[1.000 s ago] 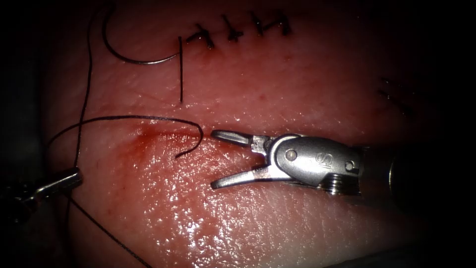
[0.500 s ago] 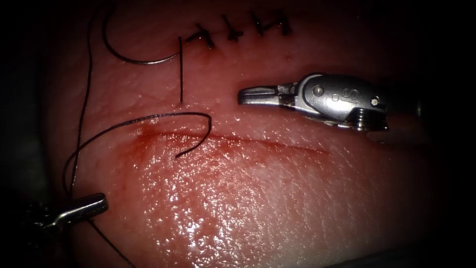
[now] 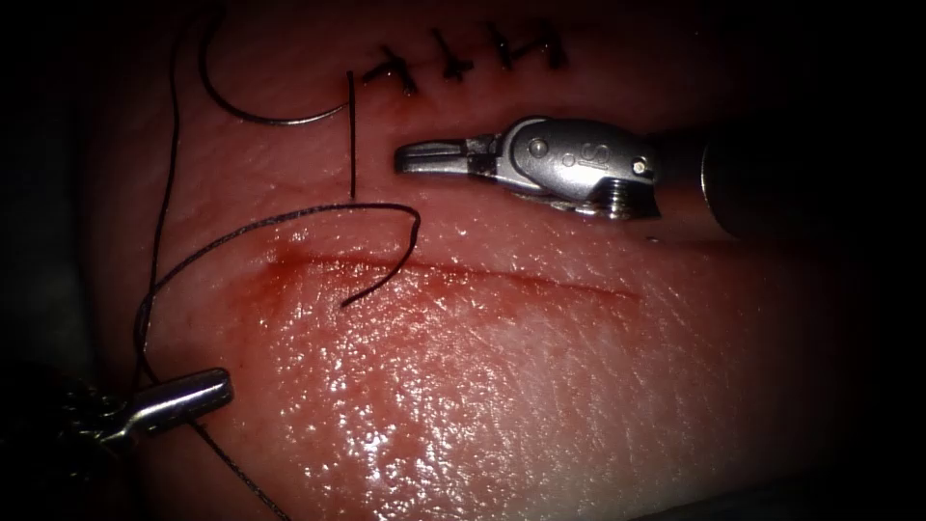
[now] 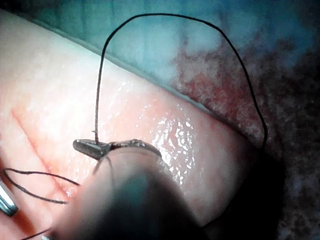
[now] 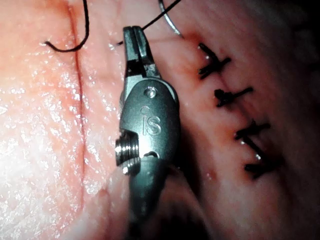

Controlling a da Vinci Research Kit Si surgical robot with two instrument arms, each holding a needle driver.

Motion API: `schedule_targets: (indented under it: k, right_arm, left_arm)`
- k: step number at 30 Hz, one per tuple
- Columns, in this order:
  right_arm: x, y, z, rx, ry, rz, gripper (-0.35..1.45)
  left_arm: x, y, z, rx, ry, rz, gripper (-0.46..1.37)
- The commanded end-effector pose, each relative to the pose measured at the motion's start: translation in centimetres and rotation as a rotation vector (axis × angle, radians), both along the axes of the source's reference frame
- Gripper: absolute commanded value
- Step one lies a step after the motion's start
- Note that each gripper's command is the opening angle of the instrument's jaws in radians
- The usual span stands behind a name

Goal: Wound Closure
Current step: Wrap suture twice counter-clockwise around right grasper

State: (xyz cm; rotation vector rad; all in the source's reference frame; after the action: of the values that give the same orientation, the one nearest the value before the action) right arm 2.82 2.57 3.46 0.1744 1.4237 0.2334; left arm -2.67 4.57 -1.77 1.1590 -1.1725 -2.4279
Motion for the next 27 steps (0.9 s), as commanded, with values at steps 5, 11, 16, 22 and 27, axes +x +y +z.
schedule_targets:
  k: [5,11,16,22,27]
  right_arm:
    - [0.28,-0.06,0.09,-0.008,0.033,-0.051,-0.35]
    - [0.51,-0.16,0.08,-0.015,0.090,-0.083,-0.35]
    - [0.57,-0.22,0.02,-0.014,0.117,-0.104,-0.35]
    - [0.57,-0.29,-0.10,-0.017,0.177,-0.114,-0.35]
    - [0.58,-0.31,-0.17,-0.003,0.219,-0.117,-0.35]
  left_arm:
    - [-0.01,0.10,-0.08,0.004,0.010,0.019,-0.35]
    - [0.04,0.29,-0.12,0.131,-0.099,0.094,-0.35]
    - [0.08,0.41,-0.09,0.163,-0.141,0.125,-0.35]
    - [0.11,0.54,0.14,0.269,-0.175,0.178,-0.35]
    - [0.09,0.56,0.36,0.318,-0.176,0.211,-0.35]
